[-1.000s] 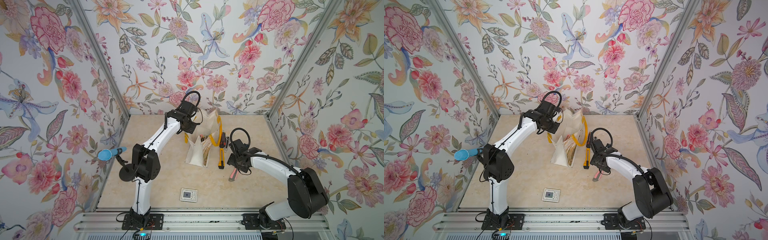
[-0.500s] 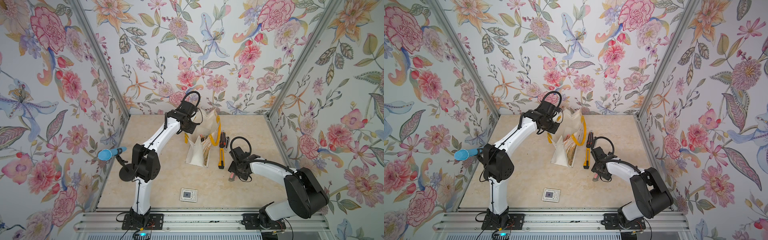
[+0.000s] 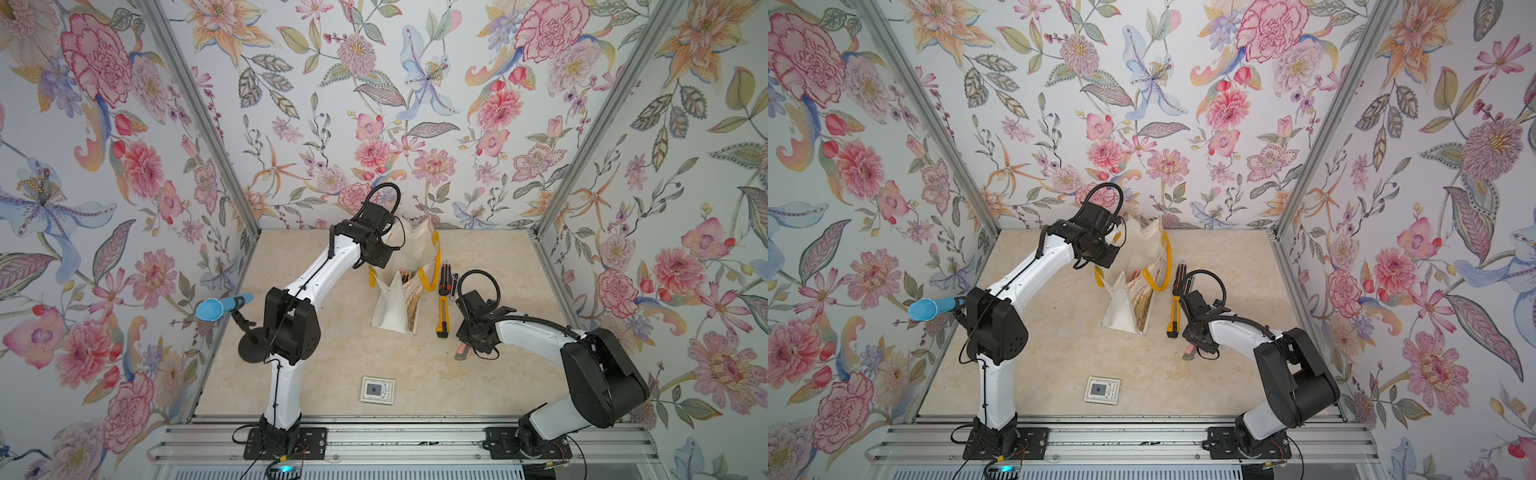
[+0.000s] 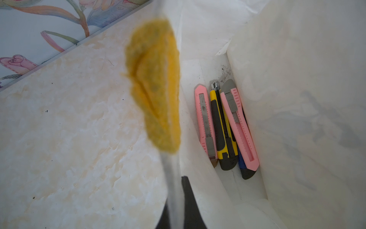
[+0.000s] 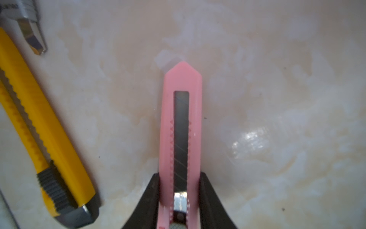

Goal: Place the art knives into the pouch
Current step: Pick up the utility knife at the center of the board.

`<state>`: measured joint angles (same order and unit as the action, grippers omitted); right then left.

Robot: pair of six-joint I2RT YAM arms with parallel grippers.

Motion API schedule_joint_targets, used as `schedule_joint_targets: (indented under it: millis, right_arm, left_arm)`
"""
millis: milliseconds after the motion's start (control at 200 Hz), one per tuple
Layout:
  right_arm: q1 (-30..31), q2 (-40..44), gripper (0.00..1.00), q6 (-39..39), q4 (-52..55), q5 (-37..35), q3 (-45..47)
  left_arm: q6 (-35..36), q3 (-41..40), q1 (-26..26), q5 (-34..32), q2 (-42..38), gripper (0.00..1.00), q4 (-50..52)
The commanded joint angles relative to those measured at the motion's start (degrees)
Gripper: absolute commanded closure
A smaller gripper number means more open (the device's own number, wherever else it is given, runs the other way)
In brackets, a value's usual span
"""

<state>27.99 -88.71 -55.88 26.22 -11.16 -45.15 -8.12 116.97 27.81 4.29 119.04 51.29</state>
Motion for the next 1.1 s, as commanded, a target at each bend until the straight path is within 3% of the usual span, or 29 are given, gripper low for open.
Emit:
schedule_joint_targets:
  millis: [0, 260, 470, 665, 871, 1096]
  right_arm:
    - [-0.4, -3.4, 0.76, -0.1, 1.1, 2.0, -0.2]
    - [-1.6, 0.2, 0.76, 3.3, 4.6, -1.0, -8.1]
    - [-3.3, 5.4, 0.75, 9.3, 8.1, -6.2, -21.5]
    - [-3.3, 6.9, 0.74, 12.4, 3.5, -9.9, -31.3]
    - [-2.9, 4.1, 0.74, 13.1, -10.8, -2.0, -34.2]
    - [0.8, -3.6, 0.74, 13.5, -17.7, 5.0, -39.7]
  left_arm:
    - [0.7, -0.6, 0.3, -0.4, -1.8, 1.0, 1.2]
    - [0.6, -0.2, 0.4, -0.1, -1.3, 1.0, 1.2]
    - [0.7, 1.5, 0.8, -0.4, -0.1, 1.0, 1.6]
    - [0.7, 2.3, 1.5, -0.7, 0.3, 1.0, 1.7]
    - [0.4, 2.7, 2.5, -0.9, 0.3, 1.0, 1.8]
    - [-0.1, 3.9, 3.8, -0.9, 0.4, 1.0, 2.0]
